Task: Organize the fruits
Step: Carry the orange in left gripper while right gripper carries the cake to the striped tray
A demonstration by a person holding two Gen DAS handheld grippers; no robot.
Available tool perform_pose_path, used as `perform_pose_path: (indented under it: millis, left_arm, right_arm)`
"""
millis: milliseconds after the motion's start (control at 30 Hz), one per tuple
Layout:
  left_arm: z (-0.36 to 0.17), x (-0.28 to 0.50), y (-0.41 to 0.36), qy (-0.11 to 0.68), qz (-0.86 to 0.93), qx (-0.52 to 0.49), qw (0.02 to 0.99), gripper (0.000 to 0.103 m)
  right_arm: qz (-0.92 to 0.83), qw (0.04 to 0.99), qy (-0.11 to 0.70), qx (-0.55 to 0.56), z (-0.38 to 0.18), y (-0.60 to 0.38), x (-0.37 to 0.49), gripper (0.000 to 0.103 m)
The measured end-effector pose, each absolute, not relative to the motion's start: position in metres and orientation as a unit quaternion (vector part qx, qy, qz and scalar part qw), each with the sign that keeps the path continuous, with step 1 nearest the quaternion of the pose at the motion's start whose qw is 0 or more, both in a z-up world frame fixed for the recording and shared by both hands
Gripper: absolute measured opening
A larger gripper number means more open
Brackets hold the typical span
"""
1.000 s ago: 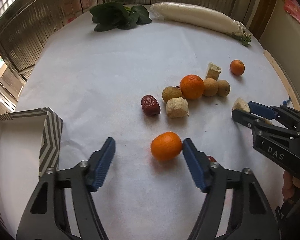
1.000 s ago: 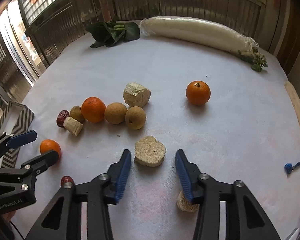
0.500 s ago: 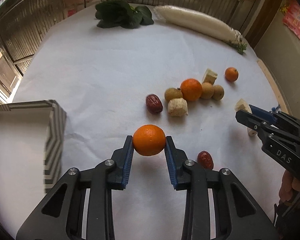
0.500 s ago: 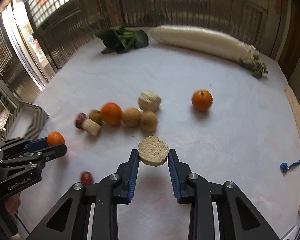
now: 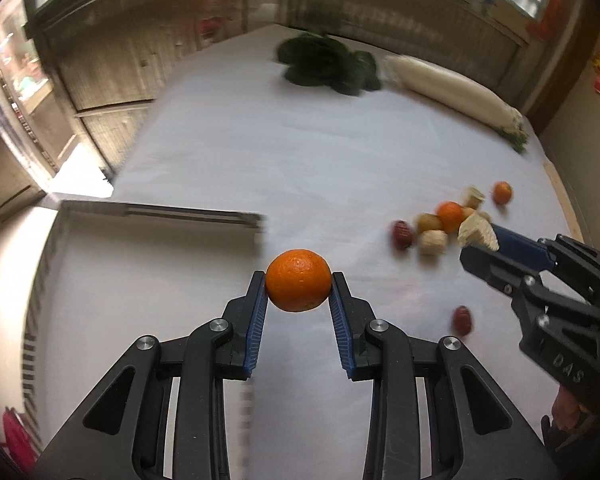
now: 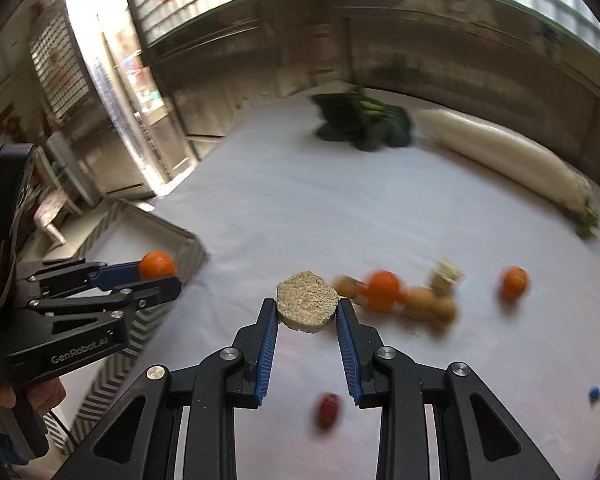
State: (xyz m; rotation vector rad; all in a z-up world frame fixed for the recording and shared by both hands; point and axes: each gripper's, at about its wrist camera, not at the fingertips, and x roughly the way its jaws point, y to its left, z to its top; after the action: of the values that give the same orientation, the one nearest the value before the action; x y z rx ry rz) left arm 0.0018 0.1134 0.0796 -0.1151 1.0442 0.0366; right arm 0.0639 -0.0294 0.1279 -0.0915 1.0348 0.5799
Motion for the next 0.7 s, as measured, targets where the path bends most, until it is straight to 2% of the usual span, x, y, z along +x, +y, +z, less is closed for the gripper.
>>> perform_pose_path:
  millis: [300,700]
  left_arm:
    - [0.072,-0.004,0.197,0.505,0.088,-0.111,0.852,0.03]
    - [0.039,0.004,0.247,0.531,0.141,-0.13,0.825,0.03]
  right_arm:
    - [0.352,0.796,0.488,-0.066,0.117,0.058,0.063,0.029]
    - [0.401,0.752,0.511,-0.116,0.085,0.135,0.075,0.029]
